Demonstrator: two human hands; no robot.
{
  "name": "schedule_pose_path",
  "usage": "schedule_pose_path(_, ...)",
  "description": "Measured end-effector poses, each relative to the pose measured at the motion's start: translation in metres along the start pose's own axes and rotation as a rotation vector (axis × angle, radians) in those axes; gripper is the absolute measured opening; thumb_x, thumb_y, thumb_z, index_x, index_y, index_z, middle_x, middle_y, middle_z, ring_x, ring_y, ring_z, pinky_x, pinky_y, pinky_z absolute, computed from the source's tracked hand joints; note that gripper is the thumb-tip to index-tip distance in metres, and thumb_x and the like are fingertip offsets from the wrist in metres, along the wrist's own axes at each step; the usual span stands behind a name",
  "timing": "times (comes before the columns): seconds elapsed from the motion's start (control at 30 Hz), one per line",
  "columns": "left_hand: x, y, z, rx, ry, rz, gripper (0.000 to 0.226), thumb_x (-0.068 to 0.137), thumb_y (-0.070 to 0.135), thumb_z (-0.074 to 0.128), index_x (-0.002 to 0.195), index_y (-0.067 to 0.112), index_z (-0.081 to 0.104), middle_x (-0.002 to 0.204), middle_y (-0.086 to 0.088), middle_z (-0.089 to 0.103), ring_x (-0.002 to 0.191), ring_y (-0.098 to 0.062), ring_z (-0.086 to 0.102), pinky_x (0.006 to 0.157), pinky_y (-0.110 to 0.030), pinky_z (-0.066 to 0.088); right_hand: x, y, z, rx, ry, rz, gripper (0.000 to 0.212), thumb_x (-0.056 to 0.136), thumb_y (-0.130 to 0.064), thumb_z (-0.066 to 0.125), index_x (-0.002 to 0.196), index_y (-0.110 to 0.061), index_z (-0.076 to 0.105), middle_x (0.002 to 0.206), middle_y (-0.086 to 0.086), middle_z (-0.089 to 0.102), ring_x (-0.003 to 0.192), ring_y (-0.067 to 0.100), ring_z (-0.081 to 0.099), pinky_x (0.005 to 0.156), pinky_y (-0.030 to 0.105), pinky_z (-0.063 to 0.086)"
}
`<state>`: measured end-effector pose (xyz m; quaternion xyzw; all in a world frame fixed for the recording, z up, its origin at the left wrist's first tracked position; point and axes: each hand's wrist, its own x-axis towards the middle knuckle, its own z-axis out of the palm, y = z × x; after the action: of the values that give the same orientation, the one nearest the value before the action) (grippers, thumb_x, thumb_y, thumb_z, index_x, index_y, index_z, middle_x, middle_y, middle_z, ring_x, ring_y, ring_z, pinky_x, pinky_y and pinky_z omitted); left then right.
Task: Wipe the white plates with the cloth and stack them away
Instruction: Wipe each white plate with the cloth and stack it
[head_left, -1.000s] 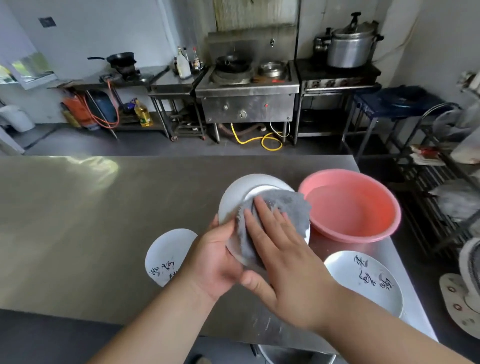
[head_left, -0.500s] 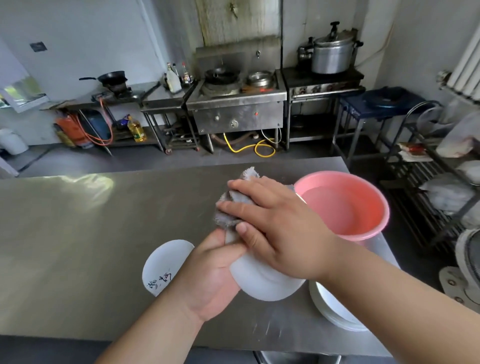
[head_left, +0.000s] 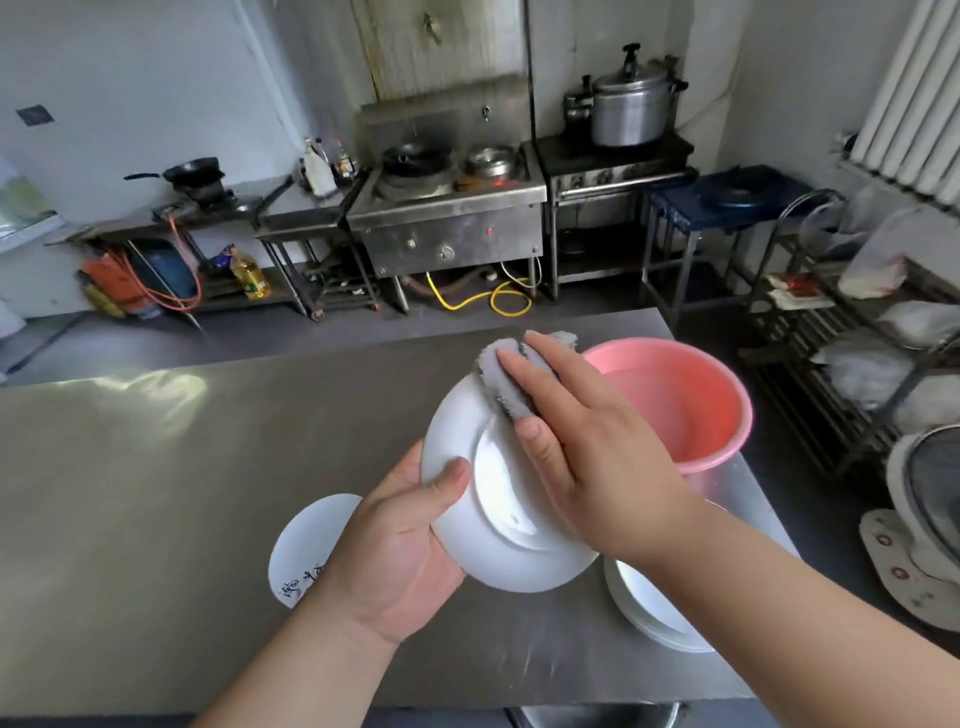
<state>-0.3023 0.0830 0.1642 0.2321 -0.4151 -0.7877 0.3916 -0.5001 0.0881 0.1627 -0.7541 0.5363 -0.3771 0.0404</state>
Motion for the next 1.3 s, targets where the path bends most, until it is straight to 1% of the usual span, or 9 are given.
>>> schedule_pose_path(0.13,0.006,-0.005,0.003,-0.184,0.087,0.026,0.055,0.098,0.016,0.053,0.152,0.005,0.05,0.153,-0.024,0.052,0.142,-0.043,0.051,0.116,-0.059,0.041,-0.022,0.0,0.007,0.153,0.14,0.276,0.052,0.113,-0.038,0.029,0.161,-0.022,0.038,0.165,-0.008,0.034,0.155,0.005,0.024,0.126,0.028,0.022)
schedule_pose_path(0.23,0.006,-0.013,0.008,-0.167,0.09,-0.006,0.052,0.099,0.014,0.05,0.15,0.006,0.053,0.152,-0.025,0.053,0.141,-0.043,0.051,0.115,-0.058,0.043,-0.015,-0.001,0.001,0.014,0.044,0.152,0.053,0.11,-0.042,0.034,0.157,-0.019,0.045,0.164,0.003,0.039,0.153,0.018,0.033,0.122,0.034,0.03)
schedule_pose_path(0.33,0.006,-0.009,0.01,-0.154,0.093,0.011,0.05,0.099,0.014,0.05,0.148,0.006,0.056,0.152,-0.024,0.054,0.141,-0.041,0.052,0.114,-0.055,0.045,0.008,0.009,-0.019,0.027,-0.047,0.084,0.051,0.111,-0.044,0.036,0.156,-0.023,0.047,0.164,-0.002,0.04,0.152,0.013,0.034,0.119,0.022,0.029)
schedule_pose_path(0.57,0.016,0.008,0.002,-0.17,0.185,0.105,0.052,0.105,0.017,0.045,0.156,0.007,0.044,0.153,-0.021,0.054,0.14,-0.039,0.054,0.111,-0.058,0.047,-0.052,-0.019,0.021,0.15,0.096,0.269,0.064,0.11,-0.047,0.028,0.167,-0.021,0.014,0.176,-0.001,-0.001,0.161,0.012,-0.003,0.127,0.021,0.005)
schedule_pose_path(0.73,0.013,0.005,0.004,-0.155,0.163,0.111,0.05,0.106,0.015,0.041,0.155,0.007,0.046,0.154,-0.021,0.052,0.143,-0.039,0.05,0.113,-0.055,0.046,0.006,0.005,-0.012,0.078,0.053,0.174,0.053,0.112,-0.038,0.039,0.16,-0.017,0.04,0.169,0.006,0.029,0.157,0.02,0.026,0.127,0.034,0.023)
schedule_pose_path(0.97,0.017,-0.007,0.011,-0.185,0.173,0.094,0.05,0.106,0.017,0.043,0.155,0.008,0.048,0.155,-0.021,0.052,0.145,-0.039,0.048,0.115,-0.054,0.044,-0.049,-0.023,0.043,0.284,0.256,0.319,0.062,0.109,-0.054,0.032,0.165,-0.03,0.02,0.174,-0.01,0.001,0.161,0.012,0.0,0.129,0.034,0.005)
schedule_pose_path(1.07,0.015,-0.007,0.016,-0.164,0.09,0.02,0.054,0.106,0.019,0.045,0.157,0.005,0.042,0.162,-0.022,0.042,0.151,-0.04,0.038,0.122,-0.056,0.034,-0.025,-0.005,0.028,0.373,0.327,0.407,0.06,0.106,-0.042,0.045,0.161,-0.021,0.033,0.169,-0.01,0.024,0.156,0.002,0.017,0.128,0.028,0.016)
schedule_pose_path(1.17,0.016,0.009,0.007,-0.191,0.074,-0.027,0.061,0.105,0.035,0.049,0.158,0.006,0.041,0.163,-0.022,0.039,0.152,-0.041,0.036,0.124,-0.059,0.029,0.01,0.013,-0.004,0.393,0.231,0.278,0.045,0.104,-0.02,0.057,0.149,-0.017,0.055,0.151,-0.012,0.053,0.143,-0.004,0.041,0.12,0.021,0.031)
schedule_pose_path(1.3,0.021,0.012,-0.009,-0.15,0.109,-0.037,0.057,0.108,0.039,0.039,0.152,0.004,0.051,0.158,-0.023,0.046,0.146,-0.039,0.047,0.118,-0.054,0.042,0.004,0.008,-0.004,0.343,0.07,0.211,0.05,0.106,-0.027,0.052,0.154,-0.015,0.049,0.161,-0.007,0.042,0.151,0.001,0.033,0.123,0.02,0.023)
